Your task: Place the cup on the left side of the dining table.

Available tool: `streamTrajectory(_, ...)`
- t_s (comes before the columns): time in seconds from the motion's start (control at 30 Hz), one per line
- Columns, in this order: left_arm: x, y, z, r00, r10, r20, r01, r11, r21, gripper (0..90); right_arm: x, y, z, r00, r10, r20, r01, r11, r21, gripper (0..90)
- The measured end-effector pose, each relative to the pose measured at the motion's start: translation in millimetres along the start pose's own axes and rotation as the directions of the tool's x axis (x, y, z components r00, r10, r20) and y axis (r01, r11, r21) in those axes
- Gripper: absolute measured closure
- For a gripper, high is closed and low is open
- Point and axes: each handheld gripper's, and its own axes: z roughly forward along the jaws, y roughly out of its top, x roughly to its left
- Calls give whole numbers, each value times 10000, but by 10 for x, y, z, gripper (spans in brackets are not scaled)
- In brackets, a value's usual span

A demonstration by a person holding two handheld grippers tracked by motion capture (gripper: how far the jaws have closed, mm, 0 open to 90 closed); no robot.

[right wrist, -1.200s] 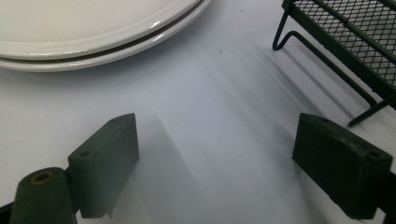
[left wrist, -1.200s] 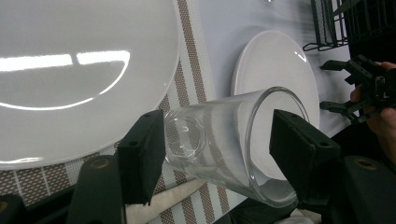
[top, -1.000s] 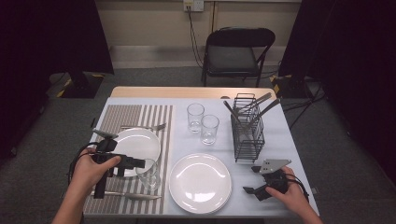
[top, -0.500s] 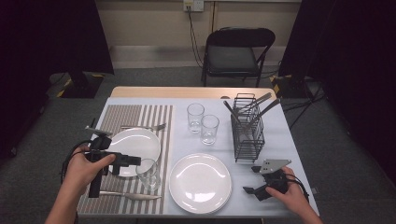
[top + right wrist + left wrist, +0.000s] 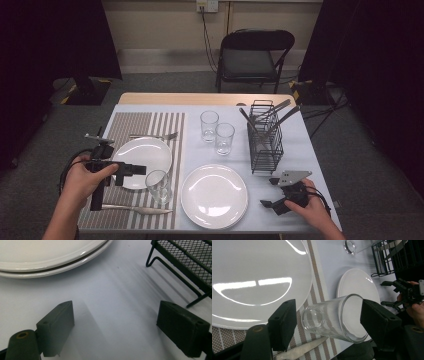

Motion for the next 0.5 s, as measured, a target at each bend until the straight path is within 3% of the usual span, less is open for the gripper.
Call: streamTrajectory(0.5,134,-47,-24,9999,-28,-96,27,9999,-127,271,0,0,0,10000,0,0,0,10000,2,132)
